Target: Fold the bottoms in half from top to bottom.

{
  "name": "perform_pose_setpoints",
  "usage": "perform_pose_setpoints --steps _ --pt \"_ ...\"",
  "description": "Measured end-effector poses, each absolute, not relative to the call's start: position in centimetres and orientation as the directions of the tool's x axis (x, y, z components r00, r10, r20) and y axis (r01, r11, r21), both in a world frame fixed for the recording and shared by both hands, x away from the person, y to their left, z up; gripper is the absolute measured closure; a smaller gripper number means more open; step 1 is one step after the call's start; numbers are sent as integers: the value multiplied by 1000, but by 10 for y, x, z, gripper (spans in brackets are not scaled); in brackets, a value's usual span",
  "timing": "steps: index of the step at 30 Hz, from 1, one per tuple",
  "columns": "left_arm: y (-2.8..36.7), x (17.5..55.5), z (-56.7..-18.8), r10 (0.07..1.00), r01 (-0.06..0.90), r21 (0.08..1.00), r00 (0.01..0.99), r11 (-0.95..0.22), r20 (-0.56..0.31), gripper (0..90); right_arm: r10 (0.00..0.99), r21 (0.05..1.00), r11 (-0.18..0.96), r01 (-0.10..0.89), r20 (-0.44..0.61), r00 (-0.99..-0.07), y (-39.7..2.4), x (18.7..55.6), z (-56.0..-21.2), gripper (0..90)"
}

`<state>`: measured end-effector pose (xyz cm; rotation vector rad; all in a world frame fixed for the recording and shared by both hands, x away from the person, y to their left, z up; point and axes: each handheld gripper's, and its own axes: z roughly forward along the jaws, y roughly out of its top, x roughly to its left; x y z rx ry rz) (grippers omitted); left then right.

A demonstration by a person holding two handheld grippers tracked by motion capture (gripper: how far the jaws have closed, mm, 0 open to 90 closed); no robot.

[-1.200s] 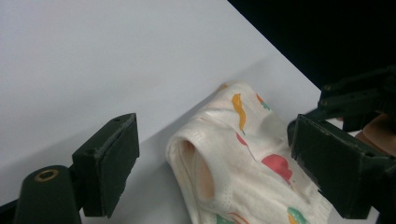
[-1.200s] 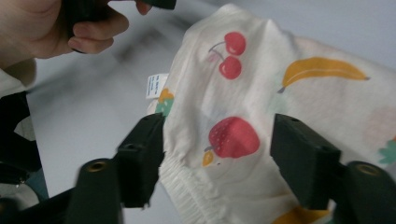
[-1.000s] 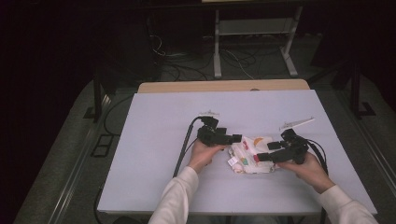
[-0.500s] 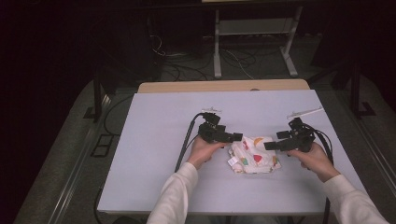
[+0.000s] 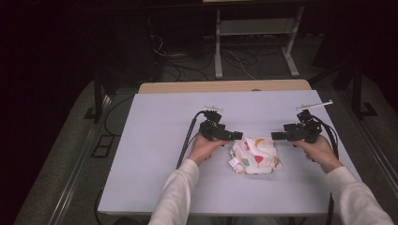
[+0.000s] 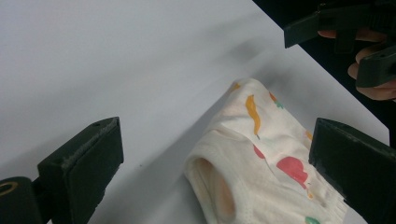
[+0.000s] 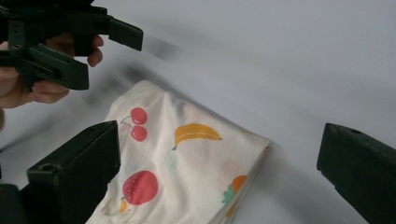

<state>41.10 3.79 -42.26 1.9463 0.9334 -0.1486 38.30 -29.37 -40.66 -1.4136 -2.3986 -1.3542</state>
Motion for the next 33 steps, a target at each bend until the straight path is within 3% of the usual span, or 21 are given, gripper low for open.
perform_pose_setpoints --steps 10,15,26,33 --pt "41 420 -433 550 681 684 688 -263 -474 25 694 654 215 725 420 -585 -297 395 -412 0" --pt "40 421 -437 537 686 682 686 -252 -491 68 692 635 229 738 427 -582 -295 400 -418 6" --pt "33 423 -448 516 702 665 680 -255 -520 168 678 618 243 748 443 -586 -291 408 -430 159" --pt "33 425 -452 497 714 656 673 -246 -547 293 680 596 247 764 456 -575 -292 413 -439 268"
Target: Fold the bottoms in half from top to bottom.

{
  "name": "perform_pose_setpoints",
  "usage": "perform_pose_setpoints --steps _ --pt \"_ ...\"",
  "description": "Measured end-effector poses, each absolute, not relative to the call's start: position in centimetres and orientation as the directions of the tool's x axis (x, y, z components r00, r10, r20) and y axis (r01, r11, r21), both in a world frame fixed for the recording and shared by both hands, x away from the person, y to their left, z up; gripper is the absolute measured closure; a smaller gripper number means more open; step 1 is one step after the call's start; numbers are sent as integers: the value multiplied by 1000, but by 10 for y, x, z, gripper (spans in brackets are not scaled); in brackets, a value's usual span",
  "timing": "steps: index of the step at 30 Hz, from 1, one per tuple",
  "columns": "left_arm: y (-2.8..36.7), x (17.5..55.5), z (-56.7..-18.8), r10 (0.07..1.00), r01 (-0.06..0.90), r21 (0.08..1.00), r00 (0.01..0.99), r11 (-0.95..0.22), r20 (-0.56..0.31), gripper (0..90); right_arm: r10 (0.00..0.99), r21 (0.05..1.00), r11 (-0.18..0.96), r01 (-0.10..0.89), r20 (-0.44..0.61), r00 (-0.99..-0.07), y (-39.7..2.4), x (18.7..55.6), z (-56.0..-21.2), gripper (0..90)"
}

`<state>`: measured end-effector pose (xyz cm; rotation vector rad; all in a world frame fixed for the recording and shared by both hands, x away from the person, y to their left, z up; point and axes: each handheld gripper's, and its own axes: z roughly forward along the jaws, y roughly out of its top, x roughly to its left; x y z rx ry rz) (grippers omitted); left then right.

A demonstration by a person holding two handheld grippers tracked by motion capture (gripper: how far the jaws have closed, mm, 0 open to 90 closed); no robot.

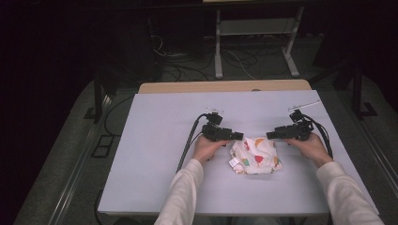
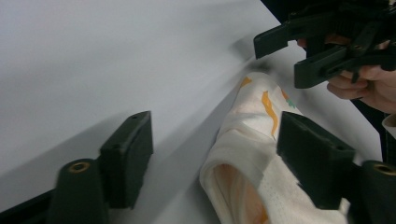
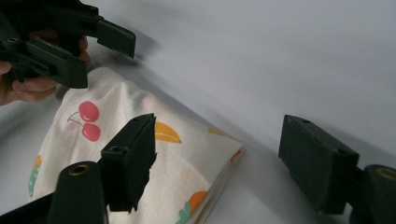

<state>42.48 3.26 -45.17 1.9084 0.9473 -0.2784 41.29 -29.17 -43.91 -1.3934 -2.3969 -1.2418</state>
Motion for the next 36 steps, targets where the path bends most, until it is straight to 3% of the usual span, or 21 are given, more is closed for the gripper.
perform_pose_setpoints --steps 7,20,24,36 --pt "29 425 -458 487 729 634 665 -257 -567 438 666 588 264 765 462 -585 -287 416 -446 388" --pt "27 425 -462 480 748 598 653 -288 -586 728 640 566 277 776 494 -589 -287 415 -454 739" --pt "26 424 -462 486 742 602 659 -294 -574 780 643 560 291 775 486 -593 -283 414 -454 830" --pt "26 419 -454 496 702 630 698 -331 -517 816 673 577 274 769 457 -582 -278 407 -448 863"
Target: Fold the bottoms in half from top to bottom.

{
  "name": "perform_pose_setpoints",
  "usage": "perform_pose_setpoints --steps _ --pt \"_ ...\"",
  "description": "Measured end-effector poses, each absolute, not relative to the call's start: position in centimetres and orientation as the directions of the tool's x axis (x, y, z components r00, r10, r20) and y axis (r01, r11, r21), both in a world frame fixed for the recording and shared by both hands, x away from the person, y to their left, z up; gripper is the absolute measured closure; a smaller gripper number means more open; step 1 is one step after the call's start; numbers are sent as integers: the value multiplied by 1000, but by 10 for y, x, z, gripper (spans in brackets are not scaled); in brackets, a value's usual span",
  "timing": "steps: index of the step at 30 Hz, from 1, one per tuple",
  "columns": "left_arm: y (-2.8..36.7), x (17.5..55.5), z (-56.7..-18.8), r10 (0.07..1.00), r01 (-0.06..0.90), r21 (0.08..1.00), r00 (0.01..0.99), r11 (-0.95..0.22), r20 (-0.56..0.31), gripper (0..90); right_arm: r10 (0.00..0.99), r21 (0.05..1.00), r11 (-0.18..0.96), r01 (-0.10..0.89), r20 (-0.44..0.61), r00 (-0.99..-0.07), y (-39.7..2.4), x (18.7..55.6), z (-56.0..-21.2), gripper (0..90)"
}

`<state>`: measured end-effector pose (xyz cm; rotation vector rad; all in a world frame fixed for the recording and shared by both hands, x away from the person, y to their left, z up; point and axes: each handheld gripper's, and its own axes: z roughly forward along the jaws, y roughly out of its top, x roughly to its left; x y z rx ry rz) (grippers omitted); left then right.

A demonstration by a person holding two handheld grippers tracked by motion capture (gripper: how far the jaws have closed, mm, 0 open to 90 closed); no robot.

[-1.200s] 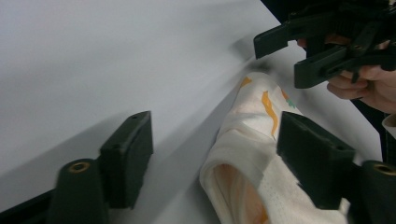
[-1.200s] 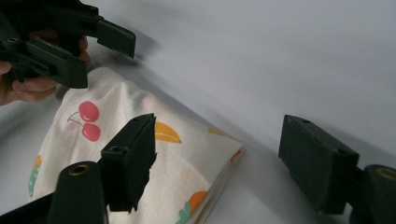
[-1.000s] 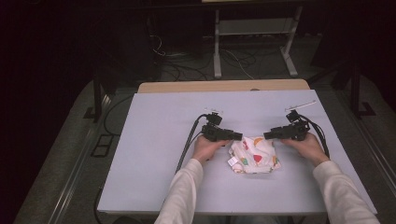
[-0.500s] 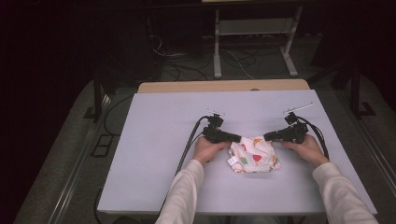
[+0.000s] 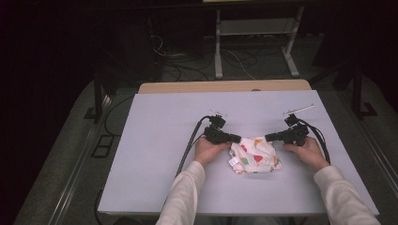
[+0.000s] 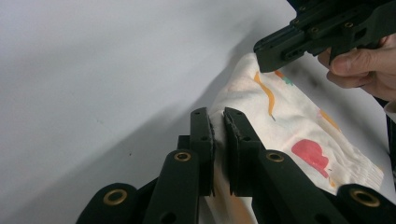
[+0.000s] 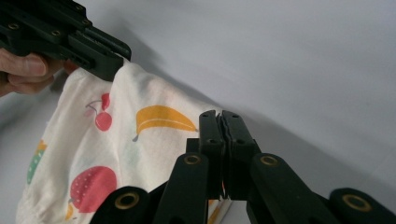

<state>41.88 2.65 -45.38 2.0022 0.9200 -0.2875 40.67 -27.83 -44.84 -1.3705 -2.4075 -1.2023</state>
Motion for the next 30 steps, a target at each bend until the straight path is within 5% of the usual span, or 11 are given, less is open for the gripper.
perform_pose_setpoints --steps 30 --pt "82 426 -430 596 685 653 683 -322 -423 817 683 594 224 773 471 -559 -220 421 -434 862"
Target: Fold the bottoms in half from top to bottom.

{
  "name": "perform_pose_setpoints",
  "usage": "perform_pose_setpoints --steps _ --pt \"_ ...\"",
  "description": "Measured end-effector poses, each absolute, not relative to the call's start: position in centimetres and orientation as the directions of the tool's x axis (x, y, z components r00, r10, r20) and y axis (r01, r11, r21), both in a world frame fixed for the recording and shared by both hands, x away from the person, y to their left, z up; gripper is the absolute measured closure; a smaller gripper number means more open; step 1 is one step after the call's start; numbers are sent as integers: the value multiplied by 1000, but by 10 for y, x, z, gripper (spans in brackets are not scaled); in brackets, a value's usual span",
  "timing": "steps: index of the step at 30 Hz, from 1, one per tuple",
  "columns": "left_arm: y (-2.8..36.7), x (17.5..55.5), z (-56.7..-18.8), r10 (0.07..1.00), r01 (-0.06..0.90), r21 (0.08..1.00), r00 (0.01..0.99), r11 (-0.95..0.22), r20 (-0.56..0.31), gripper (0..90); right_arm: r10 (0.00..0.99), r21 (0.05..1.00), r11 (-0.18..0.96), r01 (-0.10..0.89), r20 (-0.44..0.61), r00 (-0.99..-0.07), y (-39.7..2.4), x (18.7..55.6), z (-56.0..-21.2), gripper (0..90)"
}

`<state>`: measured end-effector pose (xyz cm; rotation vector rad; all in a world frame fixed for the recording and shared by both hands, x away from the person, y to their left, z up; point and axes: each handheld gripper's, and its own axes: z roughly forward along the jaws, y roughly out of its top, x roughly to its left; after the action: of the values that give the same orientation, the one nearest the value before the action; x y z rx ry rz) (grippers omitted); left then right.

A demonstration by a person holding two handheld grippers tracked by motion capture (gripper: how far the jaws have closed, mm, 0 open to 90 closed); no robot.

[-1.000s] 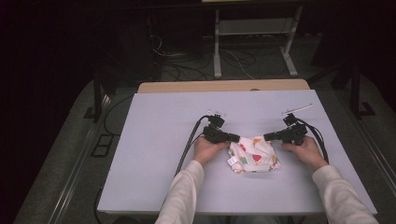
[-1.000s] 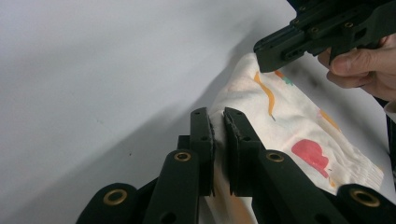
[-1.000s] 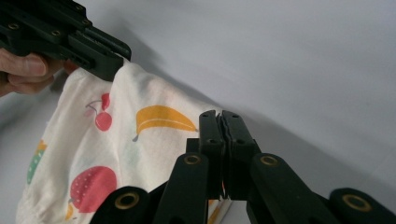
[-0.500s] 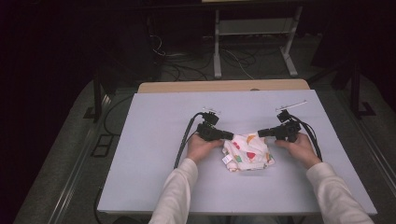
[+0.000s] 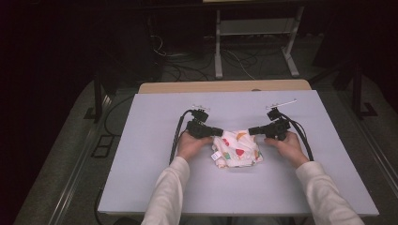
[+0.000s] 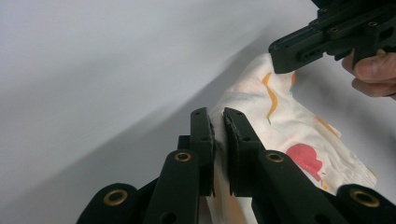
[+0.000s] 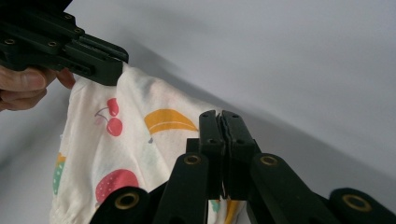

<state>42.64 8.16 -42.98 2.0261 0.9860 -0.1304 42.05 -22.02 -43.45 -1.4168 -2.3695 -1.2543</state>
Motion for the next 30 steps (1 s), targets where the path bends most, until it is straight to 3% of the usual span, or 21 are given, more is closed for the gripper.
perform_pose_setpoints --steps 30 --pt "92 455 -428 632 671 704 654 -232 -415 815 720 629 105 771 487 -495 -208 435 -440 862"
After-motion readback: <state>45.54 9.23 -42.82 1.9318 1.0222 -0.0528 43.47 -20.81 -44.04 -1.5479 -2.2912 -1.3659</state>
